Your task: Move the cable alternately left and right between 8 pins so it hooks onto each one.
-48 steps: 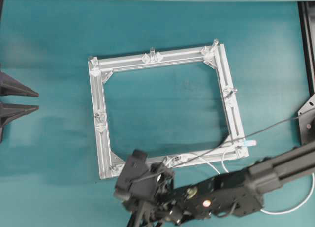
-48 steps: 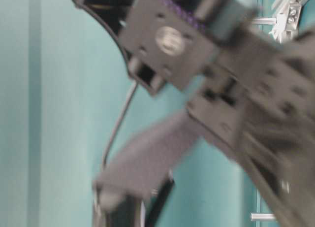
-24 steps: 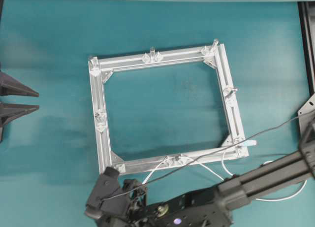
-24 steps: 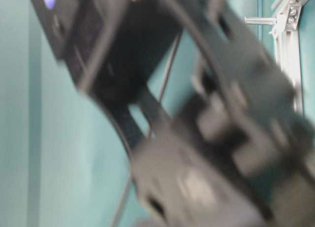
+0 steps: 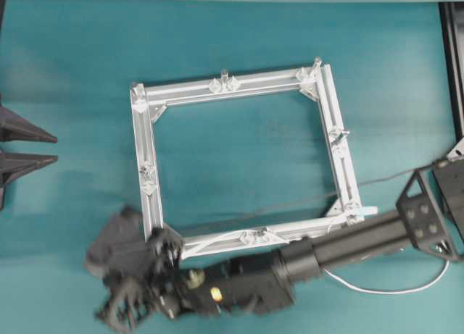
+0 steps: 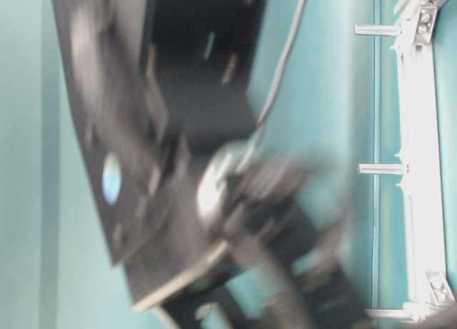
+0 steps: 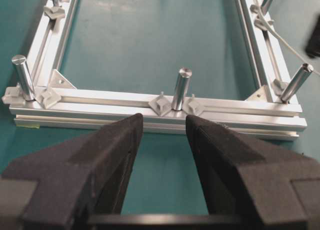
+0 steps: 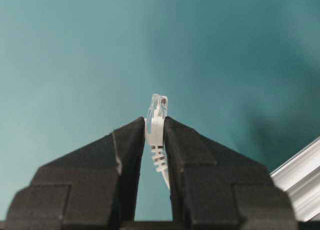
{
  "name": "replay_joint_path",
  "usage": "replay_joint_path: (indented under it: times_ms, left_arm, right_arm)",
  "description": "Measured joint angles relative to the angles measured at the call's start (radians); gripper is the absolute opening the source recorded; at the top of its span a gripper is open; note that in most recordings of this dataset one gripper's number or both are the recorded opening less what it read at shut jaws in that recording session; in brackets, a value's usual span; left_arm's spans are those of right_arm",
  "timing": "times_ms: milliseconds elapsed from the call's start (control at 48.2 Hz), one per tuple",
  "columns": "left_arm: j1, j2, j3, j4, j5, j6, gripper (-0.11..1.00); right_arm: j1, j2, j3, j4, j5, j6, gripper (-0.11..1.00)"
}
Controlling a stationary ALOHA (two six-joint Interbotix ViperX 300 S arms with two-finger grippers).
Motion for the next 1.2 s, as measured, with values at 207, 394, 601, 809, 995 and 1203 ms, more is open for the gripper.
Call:
replay_joint_path:
  times_ms: [207, 394, 601, 809, 995, 1203]
  left_arm:
    - [0.0, 0.0, -0.002, 0.0, 0.002, 0.0, 0.53]
    - [0.0, 0.0, 0.0, -0.002, 0.0, 0.0, 0.53]
    - [0.0, 0.0, 0.0, 0.0, 0.0, 0.0, 0.53]
    - [0.0, 0.0, 0.0, 0.0, -0.002, -0.002, 0.53]
    - [0.0, 0.0, 0.0, -0.002, -0.002, 0.0, 0.53]
    - [0.0, 0.0, 0.0, 0.0, -0.002, 0.0, 0.53]
  right_arm:
    - [-0.048, 0.0, -0.008, -0.002, 0.044, -0.003, 0.15]
    - [-0.072, 0.0, -0.008, -0.002, 0.052, -0.005, 0.15]
    - [-0.101, 0.0, 0.006, -0.002, 0.089, 0.011, 0.15]
    - [-0.117, -0.002, 0.078, -0.003, 0.095, 0.08, 0.15]
    - [-0.112, -0.072, 0.181, -0.023, 0.092, 0.101, 0.15]
    - [-0.12, -0.155, 0.311, -0.069, 0.094, 0.179, 0.15]
